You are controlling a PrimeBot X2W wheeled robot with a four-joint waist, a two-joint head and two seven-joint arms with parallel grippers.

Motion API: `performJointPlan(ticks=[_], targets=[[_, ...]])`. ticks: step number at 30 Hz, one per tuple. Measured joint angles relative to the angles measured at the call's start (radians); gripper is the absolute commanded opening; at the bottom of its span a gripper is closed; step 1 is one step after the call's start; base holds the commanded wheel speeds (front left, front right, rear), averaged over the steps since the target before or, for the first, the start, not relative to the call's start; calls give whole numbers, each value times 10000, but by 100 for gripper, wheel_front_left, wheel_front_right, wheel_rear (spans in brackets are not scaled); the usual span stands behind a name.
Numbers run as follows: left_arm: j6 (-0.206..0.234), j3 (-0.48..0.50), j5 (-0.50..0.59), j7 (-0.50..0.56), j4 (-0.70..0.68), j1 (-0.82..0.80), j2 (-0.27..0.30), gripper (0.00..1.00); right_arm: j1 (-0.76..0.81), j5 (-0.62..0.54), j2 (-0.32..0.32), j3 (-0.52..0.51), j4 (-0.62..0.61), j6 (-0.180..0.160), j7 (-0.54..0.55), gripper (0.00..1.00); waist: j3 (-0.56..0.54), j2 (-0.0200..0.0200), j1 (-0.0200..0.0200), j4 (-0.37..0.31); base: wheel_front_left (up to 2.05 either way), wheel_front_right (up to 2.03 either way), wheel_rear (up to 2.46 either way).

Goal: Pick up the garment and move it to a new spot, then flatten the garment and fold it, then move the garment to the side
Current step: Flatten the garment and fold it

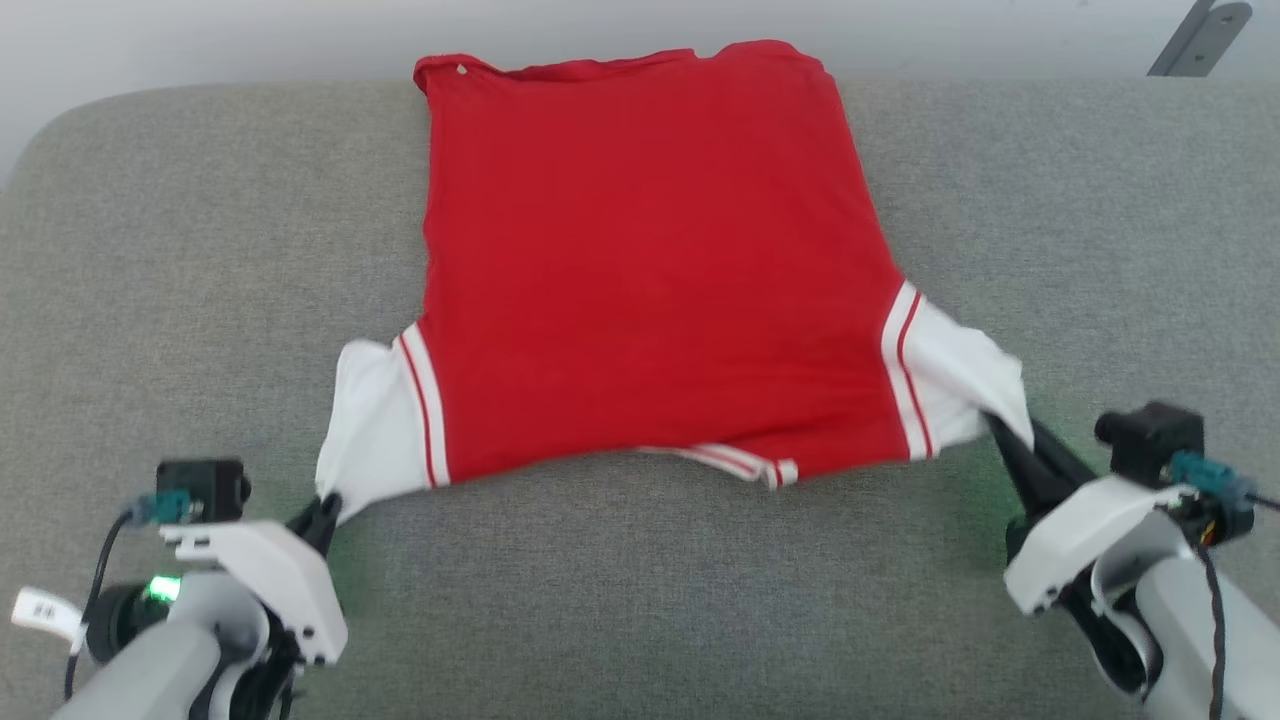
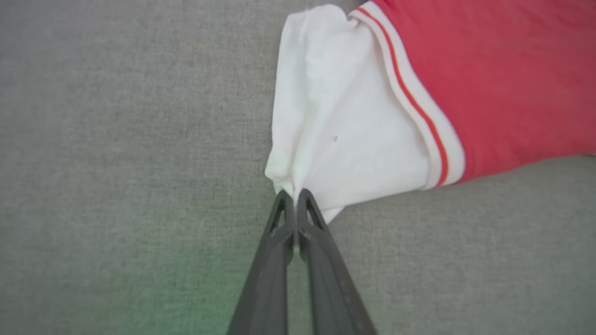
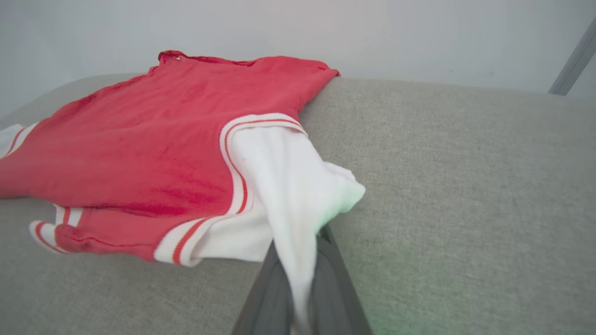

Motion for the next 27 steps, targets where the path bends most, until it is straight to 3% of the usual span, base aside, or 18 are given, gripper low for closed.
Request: performJointPlan(ticks=[9,22,27], targets=[[1081,75,-767,1045,-2021,1639,871,0,1741,-520,-42,-389,-1774,-2,1887,0,-63,0,0,186,0,0,0],[2226,-163,-1106,2420,-4381,2602,1935,0,4548,-399,-545,-1321,-5300,-2,5273,0,-211,0,0,407,0,0,0],[2731,-198,-1417,2886,-4987,2983,2207,0,5532,-343,-443,-1795,-6295,-2,6324,0,-246,0,0,403,0,0,0]])
